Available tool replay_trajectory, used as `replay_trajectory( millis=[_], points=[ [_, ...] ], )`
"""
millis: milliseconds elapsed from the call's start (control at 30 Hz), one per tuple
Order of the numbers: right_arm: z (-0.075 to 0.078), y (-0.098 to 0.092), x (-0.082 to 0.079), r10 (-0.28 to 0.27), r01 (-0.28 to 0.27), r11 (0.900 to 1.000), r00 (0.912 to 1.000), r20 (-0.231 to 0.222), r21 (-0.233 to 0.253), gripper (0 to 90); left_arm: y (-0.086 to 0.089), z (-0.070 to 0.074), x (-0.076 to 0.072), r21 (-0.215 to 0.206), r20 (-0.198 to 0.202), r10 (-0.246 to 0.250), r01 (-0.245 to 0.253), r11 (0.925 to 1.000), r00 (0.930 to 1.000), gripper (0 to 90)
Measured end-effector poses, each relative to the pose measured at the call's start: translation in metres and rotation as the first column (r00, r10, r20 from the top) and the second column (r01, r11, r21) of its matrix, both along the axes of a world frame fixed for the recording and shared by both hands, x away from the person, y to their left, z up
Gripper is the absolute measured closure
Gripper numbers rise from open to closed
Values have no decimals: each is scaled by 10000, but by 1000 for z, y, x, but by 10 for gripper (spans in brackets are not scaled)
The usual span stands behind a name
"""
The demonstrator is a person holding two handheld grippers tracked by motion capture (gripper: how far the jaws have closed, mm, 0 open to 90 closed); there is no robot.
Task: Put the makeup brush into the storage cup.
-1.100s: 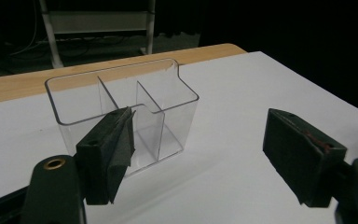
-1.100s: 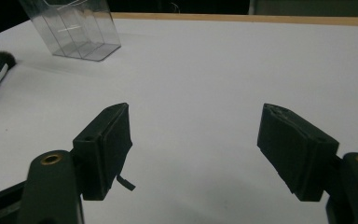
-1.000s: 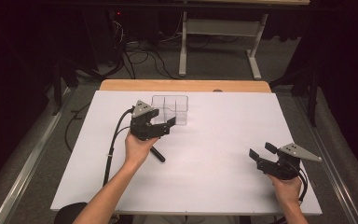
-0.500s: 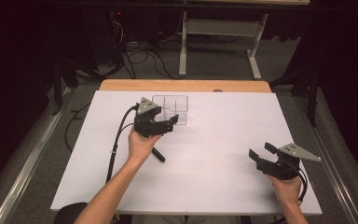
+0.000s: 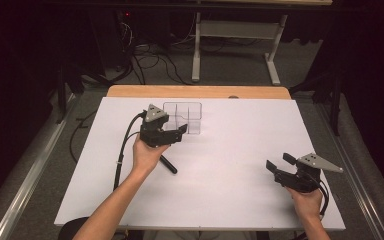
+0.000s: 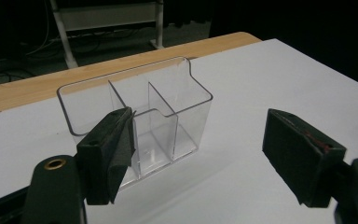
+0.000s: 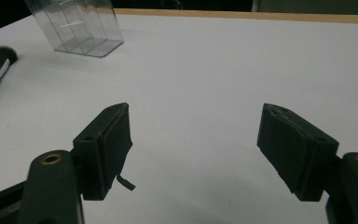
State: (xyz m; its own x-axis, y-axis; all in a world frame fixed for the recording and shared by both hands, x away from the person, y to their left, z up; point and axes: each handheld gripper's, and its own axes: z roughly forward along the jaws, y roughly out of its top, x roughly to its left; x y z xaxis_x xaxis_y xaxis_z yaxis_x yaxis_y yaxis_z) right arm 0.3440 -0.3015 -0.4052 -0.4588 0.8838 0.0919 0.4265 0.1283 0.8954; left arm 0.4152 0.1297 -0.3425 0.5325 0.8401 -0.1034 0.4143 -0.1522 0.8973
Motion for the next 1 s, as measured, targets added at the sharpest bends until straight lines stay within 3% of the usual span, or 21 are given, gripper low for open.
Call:
replay_trajectory(
  millis=[200, 433, 767, 1000],
  points=[
    [0, 0, -1, 14, -14, 10000, 10000, 14, -14, 275, 2, 3, 0, 216, -213, -7, 12, 9998, 9998, 253],
    [0, 0, 0, 14, -14, 10000, 10000, -11, -11, 275, 6, 7, 3, 459, -849, 128, -90, 9989, 9963, 251],
    [0, 0, -1, 19, -19, 10000, 10000, -1, -3, 275, 6, 13, 3, 859, -1187, 286, -184, 9961, 9925, 256],
    [0, 1, -1, 85, -84, 9999, 9999, 59, -83, 275, 6, 17, 4, 1123, -1575, 485, -309, 9932, 9863, 251]
  ],
)
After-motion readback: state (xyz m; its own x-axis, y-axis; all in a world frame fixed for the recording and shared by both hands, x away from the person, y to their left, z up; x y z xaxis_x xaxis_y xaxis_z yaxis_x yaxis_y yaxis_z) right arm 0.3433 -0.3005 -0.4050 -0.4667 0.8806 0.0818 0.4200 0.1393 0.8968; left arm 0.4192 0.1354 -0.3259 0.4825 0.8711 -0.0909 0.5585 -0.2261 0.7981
